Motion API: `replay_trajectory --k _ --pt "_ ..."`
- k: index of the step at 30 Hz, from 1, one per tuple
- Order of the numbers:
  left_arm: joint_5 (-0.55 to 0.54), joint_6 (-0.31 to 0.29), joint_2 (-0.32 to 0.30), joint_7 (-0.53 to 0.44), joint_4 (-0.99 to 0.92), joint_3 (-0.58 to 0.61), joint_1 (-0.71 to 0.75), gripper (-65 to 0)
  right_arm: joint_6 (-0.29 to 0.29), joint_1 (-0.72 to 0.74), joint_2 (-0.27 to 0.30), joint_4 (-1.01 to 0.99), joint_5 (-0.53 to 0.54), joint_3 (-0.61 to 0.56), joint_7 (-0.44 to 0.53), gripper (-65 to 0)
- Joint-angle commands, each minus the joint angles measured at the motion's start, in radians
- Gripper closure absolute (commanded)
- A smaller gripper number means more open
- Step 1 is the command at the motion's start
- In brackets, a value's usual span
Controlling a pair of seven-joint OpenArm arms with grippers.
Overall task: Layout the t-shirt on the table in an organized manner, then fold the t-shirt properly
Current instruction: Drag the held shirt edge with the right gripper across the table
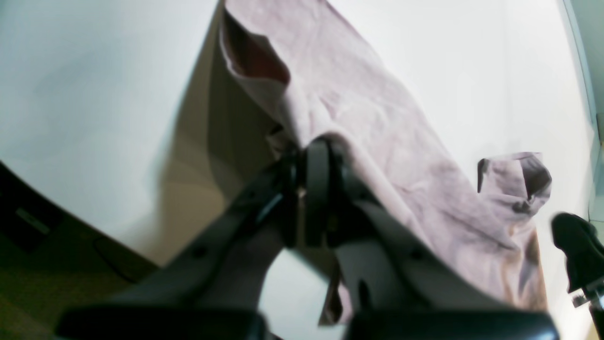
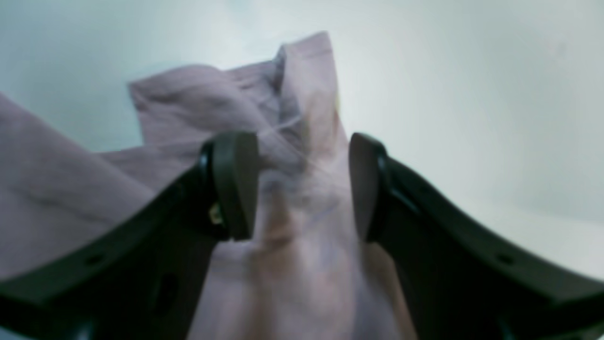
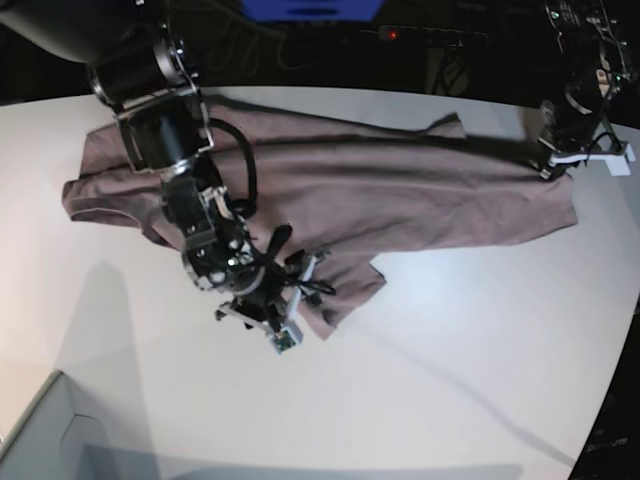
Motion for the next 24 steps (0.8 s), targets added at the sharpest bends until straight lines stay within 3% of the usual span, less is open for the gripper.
replay_trajectory --k 1,11,13,17,20,24 --pt "-0.009 -0.006 -0.012 -0.014 0.018 -0.005 0.003 0.0 -0.003 0.044 -0.019 -0.012 0.009 0.0 0.028 -31.5" --pt "-0.007 -0.006 0.0 -0.014 0.015 -0.01 0.017 0.0 -0.003 0.118 -0.059 -0.233 0.007 0.0 0.031 -29.8" --pt "-0.007 -0.006 0.0 -0.014 0.019 -0.008 0.017 0.0 -0.004 0.118 -0.058 -0.233 0.007 0.002 0.031 -23.1" --pt "-0.009 -0.006 0.0 -0.014 0.027 -0.005 0.017 0.0 -0.004 0.141 -0.044 -0.23 0.006 0.006 0.028 0.0" --pt "-0.009 -0.006 0.0 -0.014 0.044 -0.005 0.017 0.0 -0.006 0.149 -0.015 -0.192 0.01 0.023 0.027 0.0" --pt "-0.01 -0.006 0.002 -0.014 0.104 -0.005 0.018 0.0 -0.006 0.066 0.022 0.083 0.009 0.14 0.024 0.0"
